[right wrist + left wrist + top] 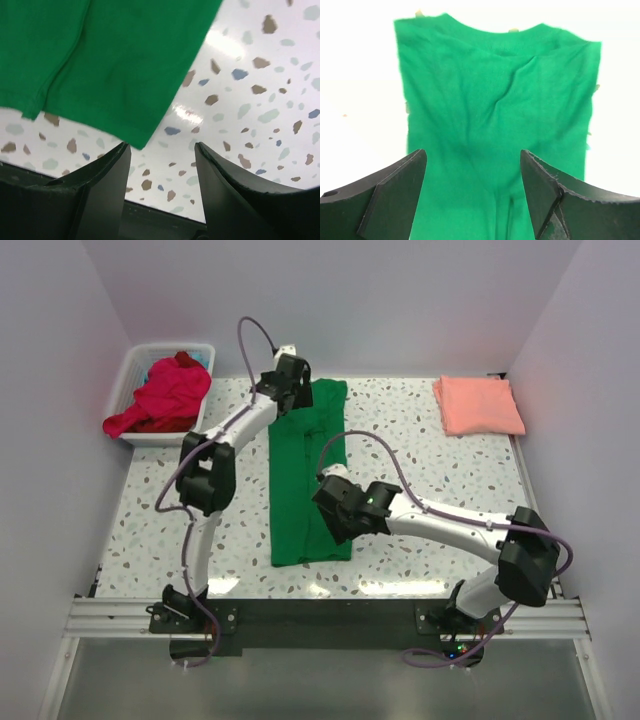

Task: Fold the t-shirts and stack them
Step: Fold the tshirt

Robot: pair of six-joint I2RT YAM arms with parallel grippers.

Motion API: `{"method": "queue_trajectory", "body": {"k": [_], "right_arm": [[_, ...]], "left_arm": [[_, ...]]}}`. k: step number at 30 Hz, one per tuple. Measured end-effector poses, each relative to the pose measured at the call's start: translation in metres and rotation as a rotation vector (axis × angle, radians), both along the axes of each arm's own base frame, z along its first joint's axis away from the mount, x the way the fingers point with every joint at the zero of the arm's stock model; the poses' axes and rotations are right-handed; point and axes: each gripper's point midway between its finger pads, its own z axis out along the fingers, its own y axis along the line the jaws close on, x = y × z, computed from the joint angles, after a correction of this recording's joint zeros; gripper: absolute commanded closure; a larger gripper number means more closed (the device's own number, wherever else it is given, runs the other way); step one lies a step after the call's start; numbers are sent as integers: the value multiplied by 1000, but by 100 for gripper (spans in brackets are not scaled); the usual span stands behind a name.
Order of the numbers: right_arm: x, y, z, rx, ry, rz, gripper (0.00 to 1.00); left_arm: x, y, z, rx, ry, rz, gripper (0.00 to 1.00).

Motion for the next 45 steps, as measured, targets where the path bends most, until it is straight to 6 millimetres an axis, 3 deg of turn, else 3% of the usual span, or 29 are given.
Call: {"method": "queue_trajectory", "body": {"k": [5, 8, 12, 17, 22, 30, 35, 41, 45], "right_arm": [[44, -16, 4, 75, -13, -163, 44], [63, -24, 2, 99, -18, -226, 52], [68, -18, -4, 139, 0, -230, 60], [59, -9, -18, 191, 60, -202, 61], [46, -3, -32, 229, 128, -170, 61], [21, 1, -51, 256, 221, -137, 60], [6, 3, -60, 254, 255, -117, 60], [-3, 14, -59, 279, 275, -81, 62], [-11, 17, -61, 274, 286, -59, 52]], "left_arm": [[-36, 20, 82, -16, -84, 22, 22], [-72, 37, 100, -26, -84, 42, 28], [-138, 60, 72, -25, 23, 49, 35], [-226, 73, 19, -63, 197, 8, 36], [-277, 66, 3, -119, 263, -49, 35], [-330, 41, -32, -166, 386, -109, 35], [-353, 40, -53, -178, 455, -103, 36], [-362, 35, -57, -199, 484, -108, 37], [-367, 29, -54, -222, 493, -133, 37]]}}
